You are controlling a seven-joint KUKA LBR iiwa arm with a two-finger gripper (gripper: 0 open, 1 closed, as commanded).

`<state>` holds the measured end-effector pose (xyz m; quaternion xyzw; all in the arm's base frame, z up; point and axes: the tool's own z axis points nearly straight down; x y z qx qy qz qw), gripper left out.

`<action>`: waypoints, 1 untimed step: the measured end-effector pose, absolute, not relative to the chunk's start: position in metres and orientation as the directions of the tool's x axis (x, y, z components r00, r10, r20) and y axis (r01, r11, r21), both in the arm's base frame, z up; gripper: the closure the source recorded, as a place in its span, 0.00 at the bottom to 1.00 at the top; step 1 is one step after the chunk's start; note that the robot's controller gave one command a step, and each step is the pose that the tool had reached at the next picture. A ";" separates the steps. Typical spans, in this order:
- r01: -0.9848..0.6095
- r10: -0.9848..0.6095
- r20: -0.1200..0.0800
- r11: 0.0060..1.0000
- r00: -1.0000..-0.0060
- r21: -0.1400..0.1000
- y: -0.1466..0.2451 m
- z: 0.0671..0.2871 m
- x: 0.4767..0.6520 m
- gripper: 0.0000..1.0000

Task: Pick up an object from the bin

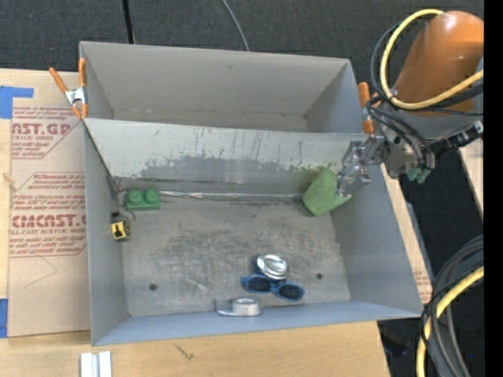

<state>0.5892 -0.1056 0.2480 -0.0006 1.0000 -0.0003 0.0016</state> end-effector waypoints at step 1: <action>-0.100 -0.100 -0.001 0.995 -0.995 0.001 -0.068 0.219 0.587 1.00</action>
Offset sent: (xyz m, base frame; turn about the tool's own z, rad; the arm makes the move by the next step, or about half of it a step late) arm -0.0027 0.0350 -0.0274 -0.0967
